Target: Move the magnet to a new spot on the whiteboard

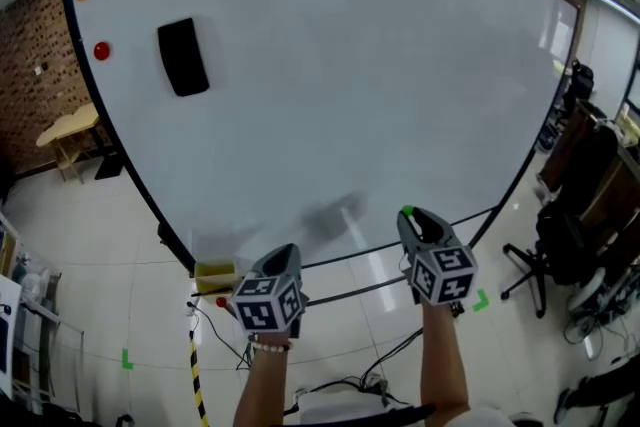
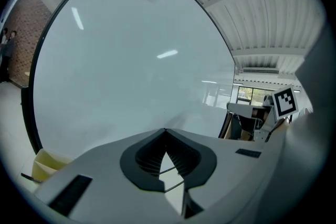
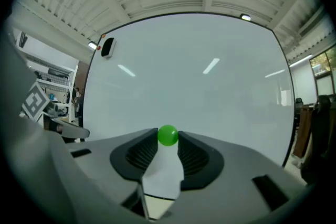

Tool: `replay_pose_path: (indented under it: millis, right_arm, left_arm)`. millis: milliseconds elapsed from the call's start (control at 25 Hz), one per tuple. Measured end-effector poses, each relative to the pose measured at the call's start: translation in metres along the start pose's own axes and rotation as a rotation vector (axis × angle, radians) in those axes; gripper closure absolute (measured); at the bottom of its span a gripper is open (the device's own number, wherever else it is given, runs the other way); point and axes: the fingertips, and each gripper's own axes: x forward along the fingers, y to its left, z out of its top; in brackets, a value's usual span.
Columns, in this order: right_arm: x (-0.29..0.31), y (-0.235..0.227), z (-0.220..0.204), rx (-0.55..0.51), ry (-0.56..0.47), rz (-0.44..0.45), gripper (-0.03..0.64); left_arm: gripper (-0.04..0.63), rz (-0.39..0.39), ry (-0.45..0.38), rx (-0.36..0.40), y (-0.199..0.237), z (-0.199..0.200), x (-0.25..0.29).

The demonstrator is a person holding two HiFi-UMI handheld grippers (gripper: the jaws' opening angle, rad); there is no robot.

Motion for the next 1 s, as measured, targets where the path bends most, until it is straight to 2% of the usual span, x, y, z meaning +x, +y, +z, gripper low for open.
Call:
replay_pose_path:
  millis: [200, 400, 680, 1000]
  right_arm:
    - [-0.002, -0.009, -0.053, 0.072, 0.087, -0.008, 0.486]
    - [0.004, 0.002, -0.08, 0.114, 0.131, 0.03, 0.486]
    - [0.012, 0.032, -0.066, 0.073, 0.115, 0.105, 0.486]
    - [0.006, 0.035, -0.058, 0.068, 0.1, 0.128, 0.486]
  left_arm:
    - [0.601, 0.002, -0.022, 0.006, -0.007, 0.003, 0.006]
    - [0.601, 0.016, -0.018, 0.013, -0.008, 0.002, 0.011]
    - [0.601, 0.033, -0.026, 0.015, -0.01, 0.003, 0.013]
    - [0.6, 0.035, -0.04, 0.031, -0.015, 0.006, 0.007]
